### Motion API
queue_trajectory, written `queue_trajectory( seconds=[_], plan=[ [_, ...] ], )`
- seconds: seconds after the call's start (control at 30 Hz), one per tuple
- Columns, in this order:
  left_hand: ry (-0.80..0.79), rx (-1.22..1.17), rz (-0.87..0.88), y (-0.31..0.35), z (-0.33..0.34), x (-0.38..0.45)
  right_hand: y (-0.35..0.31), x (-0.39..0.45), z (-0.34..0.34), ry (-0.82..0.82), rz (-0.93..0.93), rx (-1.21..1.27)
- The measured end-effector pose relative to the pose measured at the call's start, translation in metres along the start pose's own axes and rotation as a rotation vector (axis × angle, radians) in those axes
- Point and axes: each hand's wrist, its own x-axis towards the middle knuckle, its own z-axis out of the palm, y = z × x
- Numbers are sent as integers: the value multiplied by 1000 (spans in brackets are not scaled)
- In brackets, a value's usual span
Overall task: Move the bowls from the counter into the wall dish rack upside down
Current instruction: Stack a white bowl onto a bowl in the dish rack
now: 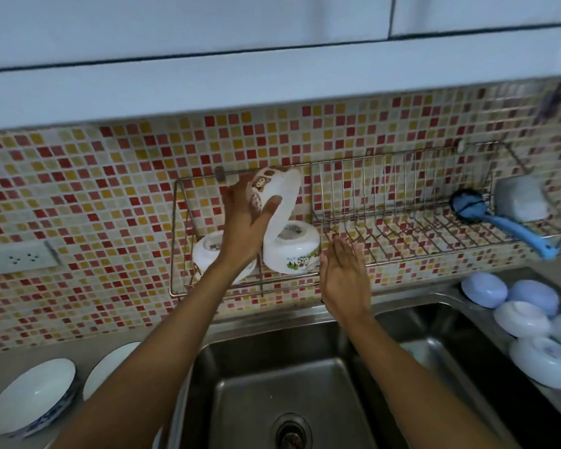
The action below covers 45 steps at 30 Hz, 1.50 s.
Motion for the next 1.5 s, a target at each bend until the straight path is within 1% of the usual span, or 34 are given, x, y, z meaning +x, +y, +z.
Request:
queue_trajectory(
  seconds=[0.07,0.13,0.27,0.37,0.67,0.9,0.97,1.07,1.13,1.23,1.5],
  plan=[
    [-86,163,132,-8,9,6,1,1,2,-35,13,-26],
    [-176,330,205,-20,18,9,1,1,4,-56,18,-39],
    [-333,564,283,-41,30,8,1,1,3,-56,16,-42],
    [-405,627,302,-53,34,5,0,1,1,-39,17,-35],
    [-516,579,310,-65,45,-2,0,0,5,-23,22,-21],
    [-546,544,280,-67,49,-4,0,-1,5,-22,25,-23],
    [-537,520,284,-68,48,-5,-1,-1,4,-16,26,-16],
    [-454,493,275,-74,49,-5,-1,-1,4,-10,27,-11],
    [-432,455,218,-76,50,-6,-1,-1,4,-13,32,-8],
    [-432,420,145,-77,50,-6,-1,-1,4,-13,35,-12],
    [-469,432,152,-74,46,-3,-1,-1,4,-23,28,-5]
  ],
)
